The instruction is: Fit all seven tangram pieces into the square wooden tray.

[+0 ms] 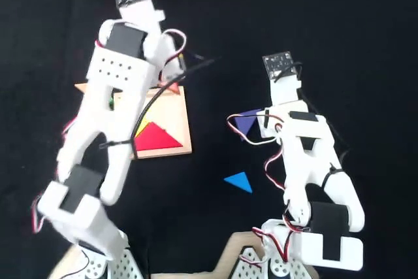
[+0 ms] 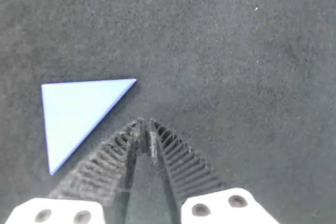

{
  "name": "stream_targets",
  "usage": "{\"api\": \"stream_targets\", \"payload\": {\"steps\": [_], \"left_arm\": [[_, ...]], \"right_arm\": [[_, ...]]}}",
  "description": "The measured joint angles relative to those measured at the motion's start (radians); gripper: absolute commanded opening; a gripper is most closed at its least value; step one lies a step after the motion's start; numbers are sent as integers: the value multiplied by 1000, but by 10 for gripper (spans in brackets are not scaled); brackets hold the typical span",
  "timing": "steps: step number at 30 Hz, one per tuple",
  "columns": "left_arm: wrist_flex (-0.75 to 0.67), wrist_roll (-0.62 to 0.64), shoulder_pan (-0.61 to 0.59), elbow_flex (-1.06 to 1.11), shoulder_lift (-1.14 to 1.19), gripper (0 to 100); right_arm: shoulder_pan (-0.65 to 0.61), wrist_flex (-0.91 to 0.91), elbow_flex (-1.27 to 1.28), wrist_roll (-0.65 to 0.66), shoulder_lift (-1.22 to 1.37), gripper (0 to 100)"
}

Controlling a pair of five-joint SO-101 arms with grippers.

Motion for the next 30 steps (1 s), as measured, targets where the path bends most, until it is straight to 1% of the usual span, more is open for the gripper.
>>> {"api": "stream_targets", "payload": {"steps": [4, 8, 11, 17, 20, 23, 28, 30], "left_arm": [[-180, 6, 0, 307, -83, 51], [-450, -18, 0, 606, -89, 51], [-595, -35, 0, 718, -91, 52], [-779, -35, 0, 859, -91, 55], [-830, -35, 0, 901, -86, 55], [-848, -35, 0, 901, -46, 59], [-838, -35, 0, 901, 9, 184], [-799, -35, 0, 887, 11, 202]], "right_arm": [[0, 0, 0, 0, 0, 11], [0, 0, 0, 0, 0, 11], [0, 0, 0, 0, 0, 11], [0, 0, 0, 0, 0, 11], [0, 0, 0, 0, 0, 11], [0, 0, 0, 0, 0, 11], [0, 0, 0, 0, 0, 11], [0, 0, 0, 0, 0, 11]]}}
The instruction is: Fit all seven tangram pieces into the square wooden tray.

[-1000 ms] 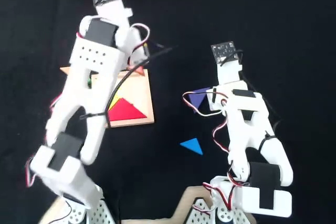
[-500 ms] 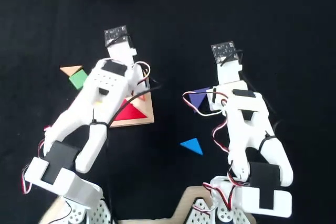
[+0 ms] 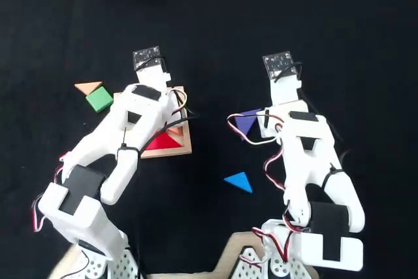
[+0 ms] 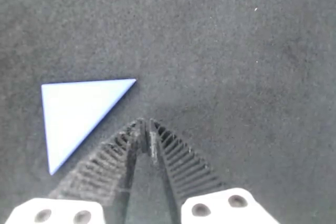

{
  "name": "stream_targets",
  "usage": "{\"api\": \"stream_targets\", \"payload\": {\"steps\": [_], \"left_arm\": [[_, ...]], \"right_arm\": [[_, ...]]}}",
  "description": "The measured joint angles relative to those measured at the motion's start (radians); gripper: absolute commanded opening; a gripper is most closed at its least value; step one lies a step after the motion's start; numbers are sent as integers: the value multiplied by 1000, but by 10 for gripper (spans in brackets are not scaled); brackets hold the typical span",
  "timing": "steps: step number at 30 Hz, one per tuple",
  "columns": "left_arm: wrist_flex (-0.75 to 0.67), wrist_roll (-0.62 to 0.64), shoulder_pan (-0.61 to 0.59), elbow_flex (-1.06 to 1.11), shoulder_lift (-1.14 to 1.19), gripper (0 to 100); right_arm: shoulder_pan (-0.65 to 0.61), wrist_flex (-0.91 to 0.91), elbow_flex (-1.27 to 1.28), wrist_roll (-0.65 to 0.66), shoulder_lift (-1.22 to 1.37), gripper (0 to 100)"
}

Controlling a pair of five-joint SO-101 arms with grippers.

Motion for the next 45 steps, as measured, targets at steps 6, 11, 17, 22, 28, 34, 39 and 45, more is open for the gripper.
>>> {"api": "stream_targets", "payload": {"steps": [6, 11, 17, 22, 28, 34, 39, 45], "left_arm": [[68, 0, 0, -25, 0, 208], [97, 0, 11, -37, 0, 250], [147, -2, 2, -100, -32, 249], [147, -81, -84, -160, -86, 249], [54, -97, -153, -187, -35, 248], [26, -97, -155, -187, 98, 175], [34, -98, -149, -187, 104, 135], [38, -97, -83, -187, 110, 134]], "right_arm": [[0, 0, 0, 0, 0, 11], [0, 0, 0, 0, 0, 11], [0, 0, 0, 0, 0, 11], [0, 0, 0, 0, 0, 11], [0, 0, 0, 0, 0, 11], [0, 0, 0, 0, 0, 11], [0, 0, 0, 0, 0, 11], [0, 0, 0, 0, 0, 11]]}}
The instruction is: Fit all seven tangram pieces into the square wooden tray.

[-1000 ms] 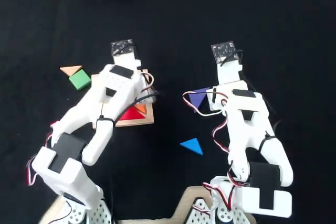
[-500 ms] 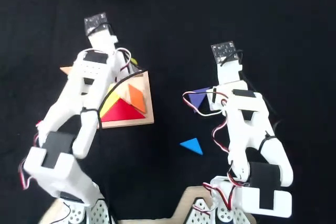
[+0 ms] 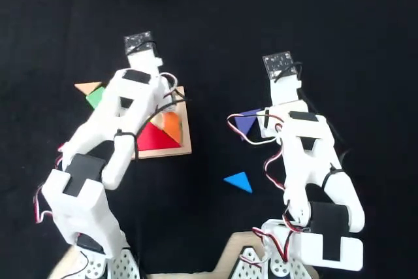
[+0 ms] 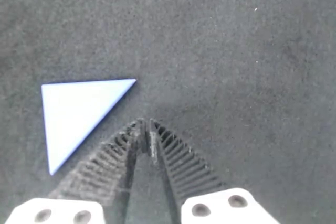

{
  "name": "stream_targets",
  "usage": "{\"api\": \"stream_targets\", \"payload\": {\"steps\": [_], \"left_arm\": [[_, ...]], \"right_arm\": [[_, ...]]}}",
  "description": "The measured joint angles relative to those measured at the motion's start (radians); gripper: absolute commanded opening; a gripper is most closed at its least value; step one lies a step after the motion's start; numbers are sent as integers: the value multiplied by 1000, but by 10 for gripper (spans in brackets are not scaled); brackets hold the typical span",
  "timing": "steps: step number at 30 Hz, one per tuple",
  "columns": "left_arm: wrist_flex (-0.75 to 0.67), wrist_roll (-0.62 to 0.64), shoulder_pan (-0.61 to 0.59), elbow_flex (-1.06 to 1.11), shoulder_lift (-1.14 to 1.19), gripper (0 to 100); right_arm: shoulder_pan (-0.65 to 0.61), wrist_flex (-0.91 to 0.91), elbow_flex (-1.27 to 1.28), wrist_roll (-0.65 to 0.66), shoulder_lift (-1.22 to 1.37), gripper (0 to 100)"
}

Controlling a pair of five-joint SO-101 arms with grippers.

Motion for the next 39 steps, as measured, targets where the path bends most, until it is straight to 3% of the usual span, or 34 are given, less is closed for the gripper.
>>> {"api": "stream_targets", "payload": {"steps": [8, 23, 28, 34, 39], "left_arm": [[37, 8, 38, 0, 0, 134], [333, 52, 43, -152, 0, 134], [537, -69, -78, -393, -86, 161], [741, -453, -272, -537, -170, 281], [680, -296, -427, -523, -101, 282]], "right_arm": [[0, 0, 0, 0, 0, 11], [0, 0, 0, 0, 0, 11], [0, 0, 0, 0, 0, 11], [0, 0, 0, 0, 0, 11], [-12, 0, 0, 0, 0, 11]]}}
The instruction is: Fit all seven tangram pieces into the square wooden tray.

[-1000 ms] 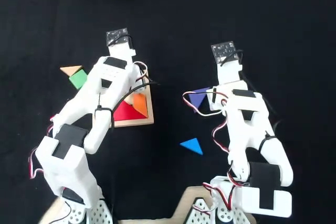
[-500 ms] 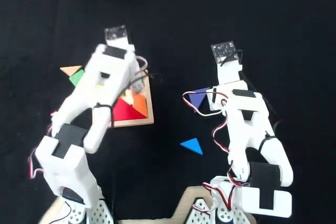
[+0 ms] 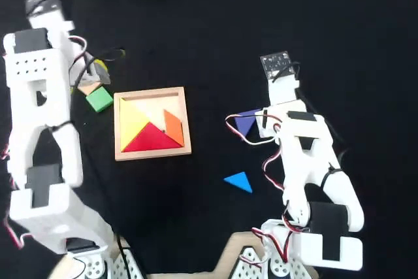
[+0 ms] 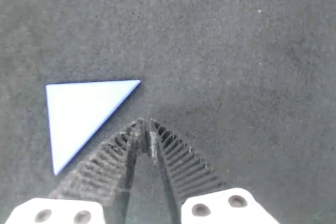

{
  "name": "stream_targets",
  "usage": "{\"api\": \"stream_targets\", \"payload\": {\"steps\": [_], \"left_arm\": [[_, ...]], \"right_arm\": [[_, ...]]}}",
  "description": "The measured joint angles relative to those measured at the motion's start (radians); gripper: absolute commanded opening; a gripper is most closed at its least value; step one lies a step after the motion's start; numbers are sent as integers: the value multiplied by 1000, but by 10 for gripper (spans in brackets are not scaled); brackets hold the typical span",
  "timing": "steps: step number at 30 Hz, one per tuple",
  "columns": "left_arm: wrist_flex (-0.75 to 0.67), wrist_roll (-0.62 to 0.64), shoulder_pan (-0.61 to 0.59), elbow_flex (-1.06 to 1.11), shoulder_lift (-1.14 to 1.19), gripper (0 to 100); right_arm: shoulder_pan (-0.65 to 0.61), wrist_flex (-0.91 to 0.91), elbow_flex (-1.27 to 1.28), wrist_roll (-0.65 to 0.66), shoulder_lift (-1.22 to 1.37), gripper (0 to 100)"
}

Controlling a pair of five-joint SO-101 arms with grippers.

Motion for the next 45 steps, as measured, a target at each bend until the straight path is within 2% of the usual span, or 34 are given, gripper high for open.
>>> {"api": "stream_targets", "payload": {"steps": [4, 9, 11, 16, 18, 26, 33, 42, 45], "left_arm": [[-110, 204, -3, 9, 121, 281], [-236, 269, -23, -44, 264, 279], [-250, 327, -28, -72, 319, 262], [-261, 608, -74, -124, 465, 245], [-261, 681, -81, -157, 505, 245], [-261, 732, -80, -310, 578, 245], [-296, 829, -60, -330, 681, 245], [-301, 835, -60, -338, 692, 245], [-301, 789, -60, -338, 692, 245]], "right_arm": [[2, 0, 3, -2, 0, 11], [2, 0, 8, 0, 0, 11], [2, 0, 8, 0, 0, 11], [2, 0, 8, 0, 0, 11], [2, 0, 8, 0, 0, 11], [2, 0, 8, 0, 0, 11], [2, 0, 8, 0, 0, 11], [2, 0, 8, 0, 0, 11], [2, 0, 8, 0, 0, 11]]}}
